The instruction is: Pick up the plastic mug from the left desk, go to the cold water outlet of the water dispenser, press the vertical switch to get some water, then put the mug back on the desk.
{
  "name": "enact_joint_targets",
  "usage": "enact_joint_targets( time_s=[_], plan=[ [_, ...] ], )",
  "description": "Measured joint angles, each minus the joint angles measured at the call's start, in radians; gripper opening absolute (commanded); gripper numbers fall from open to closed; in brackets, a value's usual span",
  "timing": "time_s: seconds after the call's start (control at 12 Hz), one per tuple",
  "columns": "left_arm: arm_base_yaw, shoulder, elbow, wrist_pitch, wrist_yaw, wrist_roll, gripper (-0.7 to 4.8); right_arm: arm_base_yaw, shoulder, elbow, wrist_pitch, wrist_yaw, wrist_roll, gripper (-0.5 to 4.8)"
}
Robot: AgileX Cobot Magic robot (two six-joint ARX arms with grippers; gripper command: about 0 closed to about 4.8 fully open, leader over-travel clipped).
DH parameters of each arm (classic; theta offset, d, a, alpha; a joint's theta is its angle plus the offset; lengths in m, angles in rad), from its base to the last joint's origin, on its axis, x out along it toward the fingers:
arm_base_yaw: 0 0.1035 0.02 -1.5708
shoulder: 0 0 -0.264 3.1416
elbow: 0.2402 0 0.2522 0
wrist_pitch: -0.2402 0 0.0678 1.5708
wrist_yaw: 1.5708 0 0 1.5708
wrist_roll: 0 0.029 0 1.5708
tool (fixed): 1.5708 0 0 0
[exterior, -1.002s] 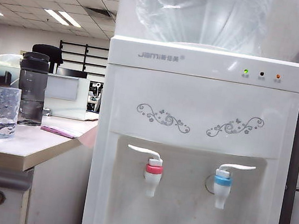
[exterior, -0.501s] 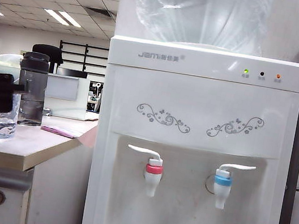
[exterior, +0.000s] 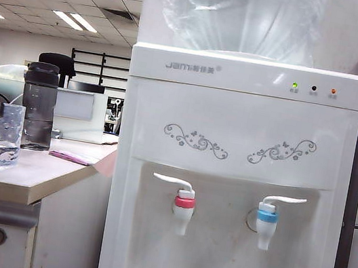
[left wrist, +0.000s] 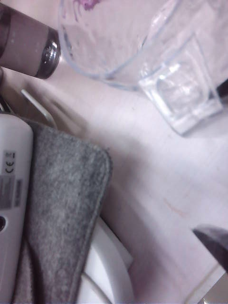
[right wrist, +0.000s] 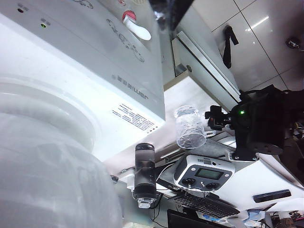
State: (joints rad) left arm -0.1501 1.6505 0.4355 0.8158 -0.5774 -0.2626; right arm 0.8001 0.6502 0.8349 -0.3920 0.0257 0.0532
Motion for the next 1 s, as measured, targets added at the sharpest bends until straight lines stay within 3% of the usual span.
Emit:
enact_joint_targets(
  time_s=[0.75,1.0],
  plan=[
    [0.019,0.109,0.073,0.043,-0.052,0.000,3.23,0.000,0.000,0.000,0.000,0.000,0.000,-0.01],
    [0.054,0.126,0.096,0.056,0.013,0.000,3.23,0.000,0.001,0.000,-0.001,0.000,0.000,-0.01]
  ],
)
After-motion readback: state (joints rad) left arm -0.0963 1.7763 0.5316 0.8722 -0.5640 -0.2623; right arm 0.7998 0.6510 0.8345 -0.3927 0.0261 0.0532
